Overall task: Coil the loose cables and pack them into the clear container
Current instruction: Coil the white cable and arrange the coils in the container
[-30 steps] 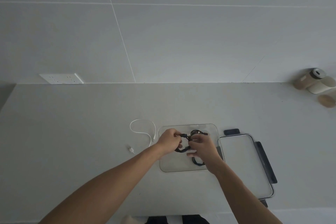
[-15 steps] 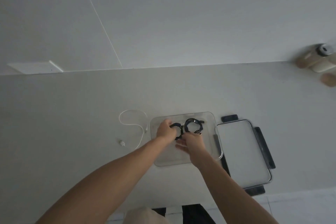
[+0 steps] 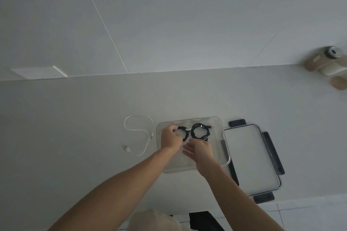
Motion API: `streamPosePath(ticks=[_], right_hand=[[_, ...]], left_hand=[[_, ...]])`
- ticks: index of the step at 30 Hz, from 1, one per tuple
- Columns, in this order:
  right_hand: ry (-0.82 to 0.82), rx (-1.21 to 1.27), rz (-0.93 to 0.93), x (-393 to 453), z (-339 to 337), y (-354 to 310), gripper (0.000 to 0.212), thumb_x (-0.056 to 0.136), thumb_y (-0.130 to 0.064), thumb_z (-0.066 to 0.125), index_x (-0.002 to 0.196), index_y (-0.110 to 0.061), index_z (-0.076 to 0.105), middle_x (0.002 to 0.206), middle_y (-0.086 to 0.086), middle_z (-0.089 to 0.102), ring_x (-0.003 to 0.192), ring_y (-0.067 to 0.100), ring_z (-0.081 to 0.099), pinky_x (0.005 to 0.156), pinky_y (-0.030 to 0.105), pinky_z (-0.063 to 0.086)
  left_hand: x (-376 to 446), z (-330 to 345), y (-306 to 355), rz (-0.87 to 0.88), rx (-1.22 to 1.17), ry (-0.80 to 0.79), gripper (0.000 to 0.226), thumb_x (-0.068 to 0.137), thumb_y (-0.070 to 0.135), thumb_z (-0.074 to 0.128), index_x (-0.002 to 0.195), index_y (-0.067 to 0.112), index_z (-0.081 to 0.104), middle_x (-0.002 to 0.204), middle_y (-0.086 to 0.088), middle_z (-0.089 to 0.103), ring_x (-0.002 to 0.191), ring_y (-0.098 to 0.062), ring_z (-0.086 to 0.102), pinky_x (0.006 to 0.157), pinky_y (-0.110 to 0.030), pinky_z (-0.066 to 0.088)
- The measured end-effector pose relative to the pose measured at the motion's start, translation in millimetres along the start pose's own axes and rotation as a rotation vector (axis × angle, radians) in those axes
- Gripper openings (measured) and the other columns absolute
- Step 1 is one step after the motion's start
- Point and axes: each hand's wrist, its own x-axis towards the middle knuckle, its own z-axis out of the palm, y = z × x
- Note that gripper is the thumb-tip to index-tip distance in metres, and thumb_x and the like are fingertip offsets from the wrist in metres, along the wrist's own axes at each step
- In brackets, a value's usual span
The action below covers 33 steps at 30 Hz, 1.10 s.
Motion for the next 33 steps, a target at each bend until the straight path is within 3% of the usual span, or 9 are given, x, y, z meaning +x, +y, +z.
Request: streamPosePath(ticks=[3, 6, 9, 13, 16, 19, 22, 29, 33], right_hand=[[0.003, -0.048, -0.055, -12.8, -1.5, -6.3, 0.013, 0.097, -0.003, 0.058, 0.103, 0.006, 0.066, 0.093, 0.021, 0.067, 0.083, 0.032, 0.072, 0.066, 0.036, 0.063], [-0.008, -0.125, -0.183, -31.1, 7.7, -30.5, 0.012, 0.097, -0.003, 0.057, 0.096, 0.003, 0.067, 0.083, 0.017, 0.066, 0.071, 0.029, 0.068, 0.058, 0.034, 0.063], [-0.058, -0.294, -0.354, -41.8, 32.6, -61.3, 0.013, 0.097, -0.002, 0.054, 0.102, 0.002, 0.065, 0.083, 0.016, 0.067, 0.062, 0.025, 0.063, 0.048, 0.030, 0.056], [-0.233, -0.622, -0.503, -43.0, 90.2, -77.9, 0.013, 0.094, -0.008, 0.062, 0.107, -0.008, 0.064, 0.094, 0.015, 0.070, 0.072, 0.023, 0.067, 0.064, 0.038, 0.060], [-0.278, -0.988, -0.616, -38.3, 138.7, -64.2, 0.025, 0.091, -0.016, 0.064, 0.115, -0.012, 0.064, 0.097, 0.004, 0.069, 0.084, 0.023, 0.068, 0.078, 0.038, 0.059], [-0.302, -1.313, -0.634, -29.2, 174.4, -39.4, 0.040, 0.092, -0.020, 0.062, 0.131, -0.011, 0.061, 0.121, 0.007, 0.067, 0.111, 0.027, 0.063, 0.089, 0.026, 0.045], [-0.265, -1.486, -0.575, -18.5, 196.7, -15.6, 0.048, 0.093, -0.013, 0.057, 0.140, -0.006, 0.051, 0.140, 0.015, 0.057, 0.129, 0.034, 0.056, 0.099, 0.030, 0.043], [-0.091, -1.740, -0.589, 6.1, 211.1, 7.9, 0.040, 0.094, -0.007, 0.052, 0.132, -0.002, 0.043, 0.139, 0.021, 0.044, 0.129, 0.044, 0.053, 0.106, 0.044, 0.043], [-0.134, -1.658, -0.513, 6.4, 210.7, 10.3, 0.034, 0.089, -0.004, 0.052, 0.122, -0.001, 0.048, 0.124, 0.022, 0.061, 0.115, 0.043, 0.064, 0.096, 0.042, 0.052]], left_hand=[[-7.7, -11.1, 1.1, 0.032, -0.047, 0.003, 0.038, 0.090, -0.003, 0.049, 0.120, 0.005, 0.069, 0.123, -0.011, 0.070, 0.115, -0.025, 0.065, 0.095, -0.026, 0.047], [-12.6, -38.8, 13.0, 0.088, -0.255, 0.005, 0.024, 0.090, -0.001, 0.049, 0.092, 0.006, 0.072, 0.088, -0.010, 0.075, 0.079, -0.025, 0.073, 0.068, -0.030, 0.057], [-9.0, -82.0, 17.0, 0.057, -0.386, 0.100, 0.018, 0.091, 0.005, 0.052, 0.098, 0.010, 0.068, 0.088, -0.010, 0.073, 0.061, -0.021, 0.068, 0.049, -0.027, 0.050], [9.4, -130.9, -20.1, -0.038, -0.158, 0.311, 0.034, 0.087, 0.010, 0.057, 0.120, 0.012, 0.064, 0.114, -0.010, 0.070, 0.099, -0.027, 0.067, 0.079, -0.031, 0.050], [15.0, -146.2, -60.5, -0.170, -0.072, 0.296, 0.047, 0.084, 0.024, 0.066, 0.128, 0.011, 0.055, 0.129, -0.014, 0.059, 0.111, -0.033, 0.063, 0.092, -0.039, 0.054], [14.0, -146.3, -96.8, -0.300, 0.042, 0.236, 0.066, 0.081, 0.041, 0.072, 0.132, 0.010, 0.044, 0.132, -0.016, 0.047, 0.116, -0.037, 0.060, 0.094, -0.043, 0.053], [14.8, -140.7, -125.4, -0.340, 0.096, 0.237, 0.065, 0.086, 0.041, 0.070, 0.131, 0.006, 0.041, 0.133, -0.019, 0.050, 0.120, -0.038, 0.058, 0.093, -0.039, 0.048], [15.5, -132.5, -151.3, -0.218, 0.125, 0.296, 0.033, 0.094, 0.032, 0.055, 0.099, 0.005, 0.071, 0.105, -0.016, 0.072, 0.108, -0.035, 0.065, 0.085, -0.038, 0.049], [12.6, -132.7, -146.1, -0.225, 0.117, 0.286, 0.022, 0.083, 0.032, 0.065, 0.089, 0.012, 0.071, 0.098, -0.011, 0.073, 0.101, -0.030, 0.067, 0.079, -0.033, 0.051]])
